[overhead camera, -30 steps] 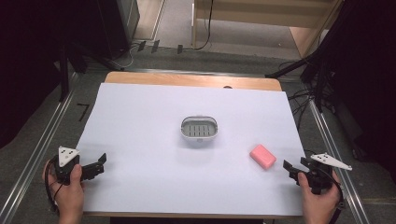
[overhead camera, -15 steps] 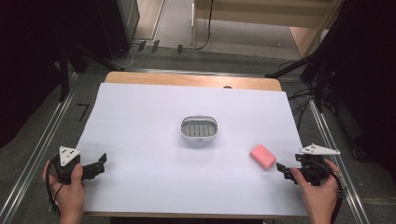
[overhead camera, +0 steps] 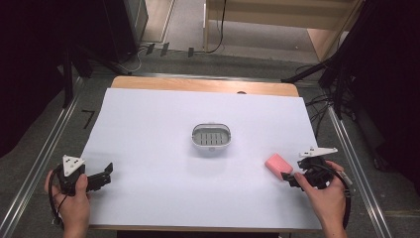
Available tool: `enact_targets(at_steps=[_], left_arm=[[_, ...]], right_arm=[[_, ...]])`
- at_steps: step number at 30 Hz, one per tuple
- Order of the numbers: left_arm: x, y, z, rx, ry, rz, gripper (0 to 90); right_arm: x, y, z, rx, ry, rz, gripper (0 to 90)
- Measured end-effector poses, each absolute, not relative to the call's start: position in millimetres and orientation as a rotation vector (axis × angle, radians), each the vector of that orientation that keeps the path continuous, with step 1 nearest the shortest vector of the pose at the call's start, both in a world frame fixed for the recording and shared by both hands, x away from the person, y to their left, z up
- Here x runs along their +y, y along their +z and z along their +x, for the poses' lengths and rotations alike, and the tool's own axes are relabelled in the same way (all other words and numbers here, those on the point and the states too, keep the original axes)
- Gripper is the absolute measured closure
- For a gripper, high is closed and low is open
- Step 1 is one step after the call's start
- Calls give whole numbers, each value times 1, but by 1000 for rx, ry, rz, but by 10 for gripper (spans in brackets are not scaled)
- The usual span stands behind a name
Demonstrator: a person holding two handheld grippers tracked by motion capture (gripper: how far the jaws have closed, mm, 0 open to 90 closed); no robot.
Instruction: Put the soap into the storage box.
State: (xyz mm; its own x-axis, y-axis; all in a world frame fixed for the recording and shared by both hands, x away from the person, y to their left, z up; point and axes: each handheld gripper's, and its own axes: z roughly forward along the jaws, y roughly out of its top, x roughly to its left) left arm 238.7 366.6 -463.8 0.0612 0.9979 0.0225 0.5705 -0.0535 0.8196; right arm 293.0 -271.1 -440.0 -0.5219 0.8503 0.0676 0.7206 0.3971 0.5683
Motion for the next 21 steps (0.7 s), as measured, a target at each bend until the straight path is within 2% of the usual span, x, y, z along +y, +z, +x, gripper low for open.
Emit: enact_targets(at_steps=[16, 21], left_arm=[[368, -464, 238, 1589, 850, 1680, 0], [369, -464, 238, 1592, 840, 1678, 0]], right_arm=[[-250, -442, 314, 2512, 665, 1376, 242], [-242, -442, 321, 2551, 619, 1354, 281]])
